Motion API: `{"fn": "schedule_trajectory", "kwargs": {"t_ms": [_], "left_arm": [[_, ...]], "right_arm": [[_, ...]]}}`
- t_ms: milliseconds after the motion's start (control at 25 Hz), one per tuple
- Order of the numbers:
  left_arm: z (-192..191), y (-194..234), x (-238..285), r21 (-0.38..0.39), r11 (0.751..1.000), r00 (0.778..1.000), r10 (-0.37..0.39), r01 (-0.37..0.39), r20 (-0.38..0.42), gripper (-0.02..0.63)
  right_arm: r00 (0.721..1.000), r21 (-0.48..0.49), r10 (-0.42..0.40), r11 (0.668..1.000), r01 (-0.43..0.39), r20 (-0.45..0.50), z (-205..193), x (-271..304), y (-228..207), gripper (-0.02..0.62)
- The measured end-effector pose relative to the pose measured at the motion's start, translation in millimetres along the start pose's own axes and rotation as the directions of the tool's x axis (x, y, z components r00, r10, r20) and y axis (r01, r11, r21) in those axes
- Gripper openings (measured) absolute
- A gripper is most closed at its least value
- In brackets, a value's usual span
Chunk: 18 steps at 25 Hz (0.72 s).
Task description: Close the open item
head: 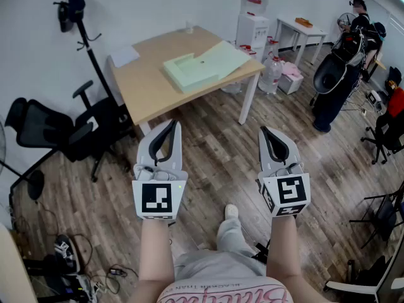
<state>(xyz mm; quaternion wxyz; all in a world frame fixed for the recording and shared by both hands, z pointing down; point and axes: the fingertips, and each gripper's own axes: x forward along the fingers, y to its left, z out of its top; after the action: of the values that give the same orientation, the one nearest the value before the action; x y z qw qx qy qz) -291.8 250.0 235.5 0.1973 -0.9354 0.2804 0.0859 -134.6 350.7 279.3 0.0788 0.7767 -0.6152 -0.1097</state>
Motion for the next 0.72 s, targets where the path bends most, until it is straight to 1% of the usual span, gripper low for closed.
{"fn": "schedule_trajectory", "kwargs": {"t_ms": [120,280,400,480,640,720], "left_arm": [[-3.2,-3.0,15.9,-0.013,1.000,1.000,0.002,-0.002,0.002,0.015],[-15.2,-3.0,42.8,-0.020,1.000,1.000,0.022,-0.023,-0.020,0.015],[-19.0,-4.2,68.2,-0.038,0.999,0.999,0.037,-0.037,-0.016,0.015],[-24.0,-5.5,84.8,-0.032,0.999,0.999,0.043,-0.044,-0.023,0.015],[-39.6,-4.4,118.1,-0.014,0.997,0.995,0.068,-0.070,-0.070,0.015],[-42.1,-5.3,135.5,-0.013,0.997,0.994,0.074,-0.075,-0.077,0.015]], "right_arm": [[1.000,-0.001,0.003,1.000,-0.003,0.001,-3.6,8.5,-12.6,0.002],[1.000,0.001,0.014,1.000,-0.014,0.001,-11.6,27.9,-33.5,0.002],[0.999,-0.005,0.026,1.000,-0.025,0.023,-15.3,46.6,-52.5,0.002],[0.999,-0.007,0.033,0.999,-0.033,0.031,-18.5,60.0,-65.1,0.002],[0.998,0.004,0.058,0.998,-0.058,0.032,-26.5,89.8,-88.9,0.002],[0.997,0.011,0.069,0.998,-0.070,0.029,-30.8,103.6,-102.1,0.002]]}}
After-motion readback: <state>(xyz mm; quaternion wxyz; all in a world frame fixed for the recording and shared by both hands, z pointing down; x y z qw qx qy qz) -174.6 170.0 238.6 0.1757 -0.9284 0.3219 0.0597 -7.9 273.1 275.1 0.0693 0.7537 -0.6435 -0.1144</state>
